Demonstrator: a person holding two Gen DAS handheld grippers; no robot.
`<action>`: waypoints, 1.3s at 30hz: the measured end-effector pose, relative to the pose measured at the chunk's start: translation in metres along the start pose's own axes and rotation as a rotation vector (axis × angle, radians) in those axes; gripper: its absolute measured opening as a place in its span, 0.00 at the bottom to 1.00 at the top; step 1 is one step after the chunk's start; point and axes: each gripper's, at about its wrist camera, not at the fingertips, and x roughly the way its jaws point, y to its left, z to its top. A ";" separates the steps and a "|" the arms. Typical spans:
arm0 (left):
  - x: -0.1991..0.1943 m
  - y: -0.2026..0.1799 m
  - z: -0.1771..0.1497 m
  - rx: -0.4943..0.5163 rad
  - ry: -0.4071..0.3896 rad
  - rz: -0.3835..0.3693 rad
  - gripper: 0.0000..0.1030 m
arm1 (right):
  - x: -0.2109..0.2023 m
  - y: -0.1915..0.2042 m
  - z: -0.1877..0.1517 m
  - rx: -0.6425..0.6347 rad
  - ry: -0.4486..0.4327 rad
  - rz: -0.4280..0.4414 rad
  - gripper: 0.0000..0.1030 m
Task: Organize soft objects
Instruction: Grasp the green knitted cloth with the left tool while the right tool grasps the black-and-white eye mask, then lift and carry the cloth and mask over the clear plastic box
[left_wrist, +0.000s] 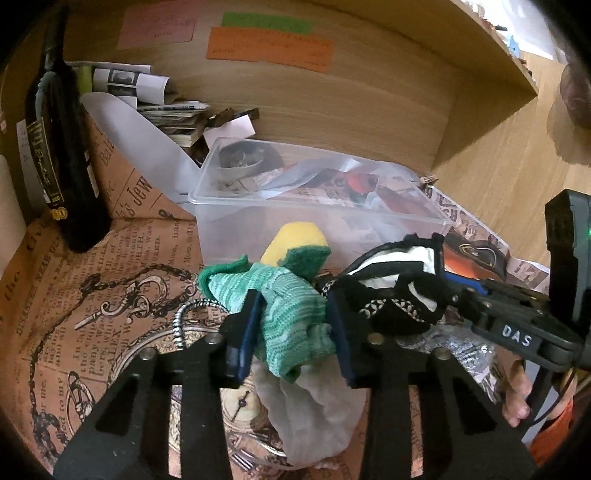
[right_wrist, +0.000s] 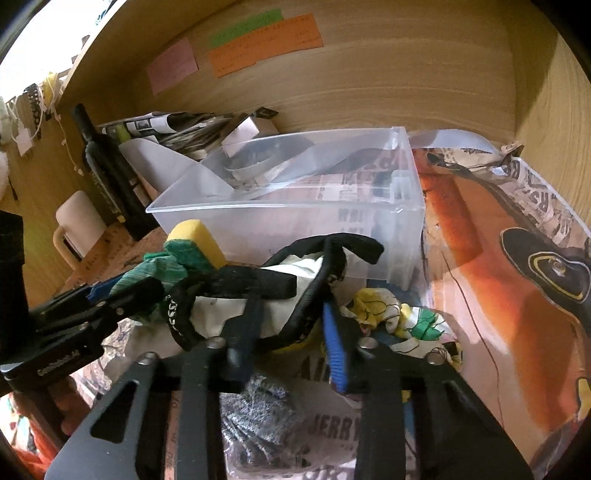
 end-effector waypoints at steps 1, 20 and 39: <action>-0.001 0.000 0.000 0.000 -0.001 -0.001 0.30 | -0.001 0.000 0.000 0.000 -0.008 -0.002 0.17; -0.052 0.007 0.030 0.006 -0.139 0.031 0.25 | -0.051 0.004 0.022 -0.073 -0.218 -0.097 0.10; -0.041 0.008 0.051 0.033 -0.155 0.019 0.25 | -0.045 -0.013 0.024 -0.071 -0.158 -0.125 0.75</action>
